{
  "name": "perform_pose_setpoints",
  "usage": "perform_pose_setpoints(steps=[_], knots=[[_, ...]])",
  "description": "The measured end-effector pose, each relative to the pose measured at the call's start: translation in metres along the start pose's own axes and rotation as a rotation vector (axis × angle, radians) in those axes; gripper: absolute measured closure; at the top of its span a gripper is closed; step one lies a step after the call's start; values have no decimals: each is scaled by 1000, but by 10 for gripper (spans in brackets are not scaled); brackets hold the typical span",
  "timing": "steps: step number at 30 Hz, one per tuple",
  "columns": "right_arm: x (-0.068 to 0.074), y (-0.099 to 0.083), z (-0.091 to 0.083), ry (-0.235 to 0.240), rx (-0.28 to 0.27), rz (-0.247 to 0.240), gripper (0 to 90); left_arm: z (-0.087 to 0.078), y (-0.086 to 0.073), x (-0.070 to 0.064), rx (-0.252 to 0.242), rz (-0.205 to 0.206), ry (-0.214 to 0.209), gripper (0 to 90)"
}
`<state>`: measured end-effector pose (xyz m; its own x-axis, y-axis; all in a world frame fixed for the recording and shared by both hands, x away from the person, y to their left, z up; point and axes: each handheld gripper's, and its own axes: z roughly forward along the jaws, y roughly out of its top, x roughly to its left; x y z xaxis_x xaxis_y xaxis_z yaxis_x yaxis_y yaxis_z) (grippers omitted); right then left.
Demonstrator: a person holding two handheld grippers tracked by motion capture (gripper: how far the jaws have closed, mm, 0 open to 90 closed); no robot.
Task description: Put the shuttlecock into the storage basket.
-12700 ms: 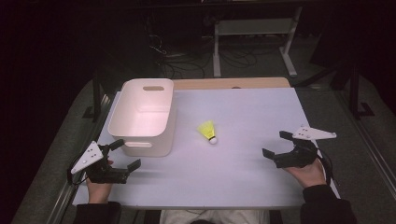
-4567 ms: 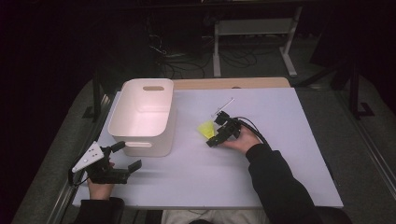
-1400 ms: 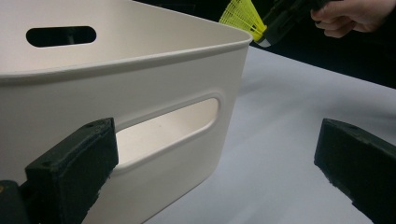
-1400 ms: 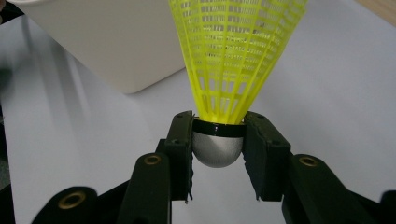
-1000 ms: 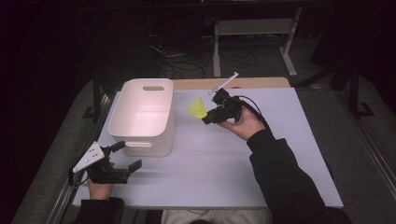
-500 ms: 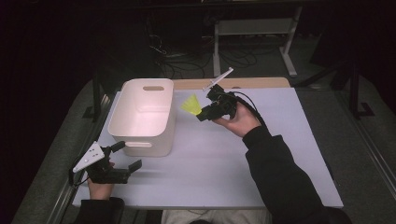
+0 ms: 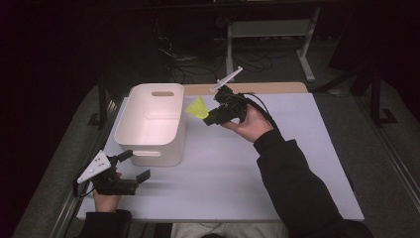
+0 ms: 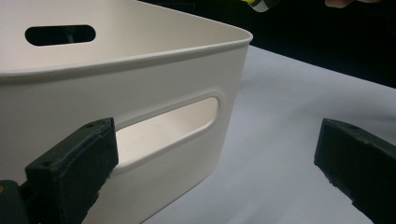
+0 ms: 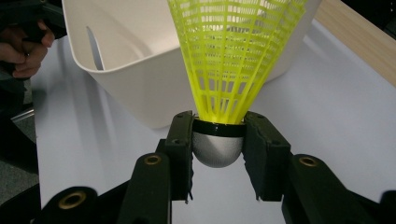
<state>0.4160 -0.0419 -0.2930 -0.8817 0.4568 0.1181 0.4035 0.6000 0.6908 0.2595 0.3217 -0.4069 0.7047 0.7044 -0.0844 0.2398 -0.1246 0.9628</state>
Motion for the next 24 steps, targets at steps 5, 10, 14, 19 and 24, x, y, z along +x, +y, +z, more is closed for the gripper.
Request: perform_pose_setpoints(steps=[5,10,14,19,24], knots=[[4,7,-1,4,-7,-11,631,0,0,0,0,0,-1,0],[7,14,-1,5,-11,-21,631,0,0,0,1,0,-1,0],[8,16,0,9,-9,-30,631,0,0,0,1,1,-2,0],[9,19,2,12,-5,-30,631,0,0,0,0,0,-1,0],[11,24,1,13,-7,-40,630,0,0,0,-1,0,-1,0]])
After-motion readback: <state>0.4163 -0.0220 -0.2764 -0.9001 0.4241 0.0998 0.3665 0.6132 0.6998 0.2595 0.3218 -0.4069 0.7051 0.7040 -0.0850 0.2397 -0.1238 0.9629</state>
